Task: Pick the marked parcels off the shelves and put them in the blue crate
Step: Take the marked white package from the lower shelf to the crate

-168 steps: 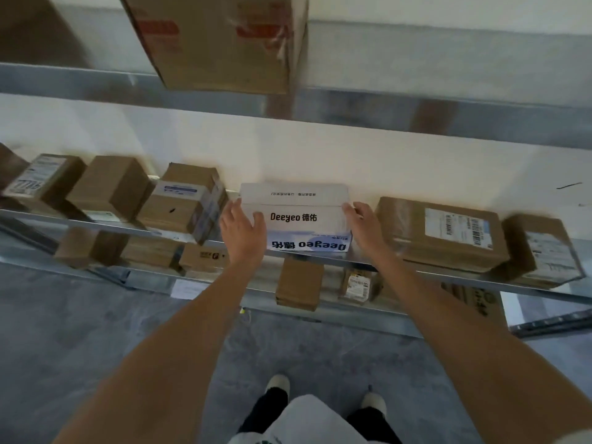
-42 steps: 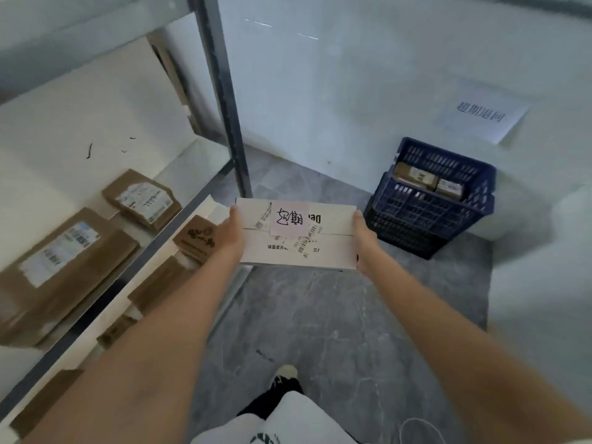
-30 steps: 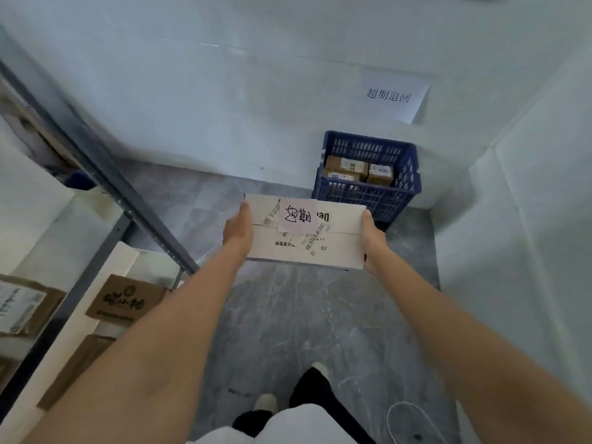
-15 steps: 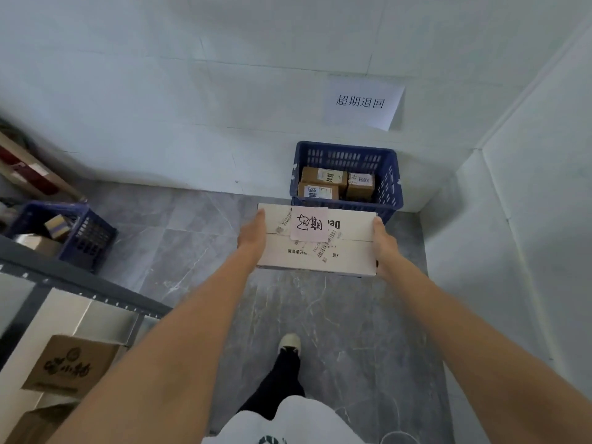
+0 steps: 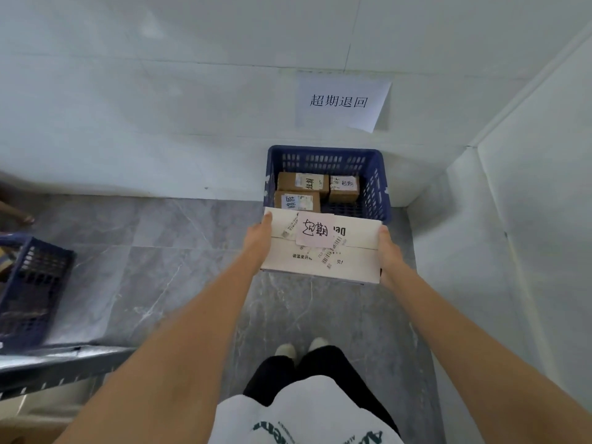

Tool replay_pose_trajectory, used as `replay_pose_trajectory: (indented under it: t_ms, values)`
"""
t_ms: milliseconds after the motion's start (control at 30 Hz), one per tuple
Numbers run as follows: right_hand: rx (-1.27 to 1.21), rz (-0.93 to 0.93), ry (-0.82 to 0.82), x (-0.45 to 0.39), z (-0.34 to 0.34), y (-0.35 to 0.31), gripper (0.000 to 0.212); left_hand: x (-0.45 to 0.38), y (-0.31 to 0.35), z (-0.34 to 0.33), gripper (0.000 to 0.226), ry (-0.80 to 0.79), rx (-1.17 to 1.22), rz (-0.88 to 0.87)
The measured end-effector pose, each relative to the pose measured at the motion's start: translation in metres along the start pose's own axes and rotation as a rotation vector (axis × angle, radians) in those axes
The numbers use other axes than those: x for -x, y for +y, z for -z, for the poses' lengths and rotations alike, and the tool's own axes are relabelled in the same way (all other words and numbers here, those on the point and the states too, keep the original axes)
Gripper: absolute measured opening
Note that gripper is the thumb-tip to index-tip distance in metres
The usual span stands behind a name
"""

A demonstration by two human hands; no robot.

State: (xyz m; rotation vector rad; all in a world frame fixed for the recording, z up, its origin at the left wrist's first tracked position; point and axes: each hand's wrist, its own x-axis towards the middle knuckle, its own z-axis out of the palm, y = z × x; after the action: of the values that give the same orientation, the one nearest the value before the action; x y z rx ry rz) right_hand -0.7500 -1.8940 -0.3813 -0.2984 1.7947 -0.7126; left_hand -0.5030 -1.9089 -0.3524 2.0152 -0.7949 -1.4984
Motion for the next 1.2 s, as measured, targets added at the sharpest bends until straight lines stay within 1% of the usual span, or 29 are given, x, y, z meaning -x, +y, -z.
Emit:
replay_pose_trajectory:
  t_ms: [100,233,333,467,600,700,767,800,867,900,933,1000,1033,1200]
  values:
    - [-0.001,-0.023,0.003,-0.029,0.005,-0.016,0.063,-0.025,0.012,-0.021,0.044,-0.011,-0.002,0.042]
    - [0.015,-0.015,-0.004,-0.064,0.010,-0.047,0.055,-0.053,0.027,-0.050,0.040,0.032,0.052,0.111]
    - [0.026,-0.022,-0.051,-0.087,0.010,-0.070,0.050,-0.073,0.036,-0.067,0.045,0.030,0.110,0.169]
    - [0.012,-0.069,-0.078,-0.122,0.005,-0.093,0.055,-0.102,0.051,-0.083,0.046,0.056,0.142,0.192]
    - [-0.072,-0.114,-0.094,-0.157,-0.010,-0.108,0.060,-0.142,0.070,-0.088,0.048,0.051,0.116,0.220]
    - [-0.129,-0.094,-0.118,-0.186,-0.030,-0.124,0.049,-0.185,0.086,-0.089,0.048,0.085,0.110,0.211]
    - [-0.157,-0.082,-0.105,-0.208,-0.044,-0.132,0.040,-0.218,0.094,-0.094,0.053,0.095,0.099,0.215]
    - [-0.165,-0.081,-0.097,-0.221,-0.051,-0.136,0.039,-0.238,0.095,-0.098,0.059,0.093,0.081,0.224]
    - [-0.164,-0.078,-0.100,-0.247,-0.062,-0.143,0.041,-0.275,0.095,-0.104,0.075,0.099,0.037,0.248]
    - [-0.163,-0.077,-0.112,-0.263,-0.068,-0.145,0.044,-0.291,0.098,-0.107,0.079,0.103,0.026,0.259]
    - [-0.167,-0.085,-0.132,-0.280,-0.074,-0.147,0.047,-0.305,0.102,-0.111,0.077,0.102,0.019,0.253]
    - [-0.161,-0.123,-0.155,-0.312,-0.087,-0.148,0.052,-0.329,0.107,-0.115,0.064,0.095,-0.009,0.220]
    - [-0.151,-0.138,-0.159,-0.329,-0.093,-0.147,0.053,-0.345,0.107,-0.118,0.061,0.096,-0.011,0.214]
    - [-0.092,-0.184,-0.170,-0.401,-0.119,-0.143,0.049,-0.428,0.088,-0.138,0.063,0.106,0.006,0.198]
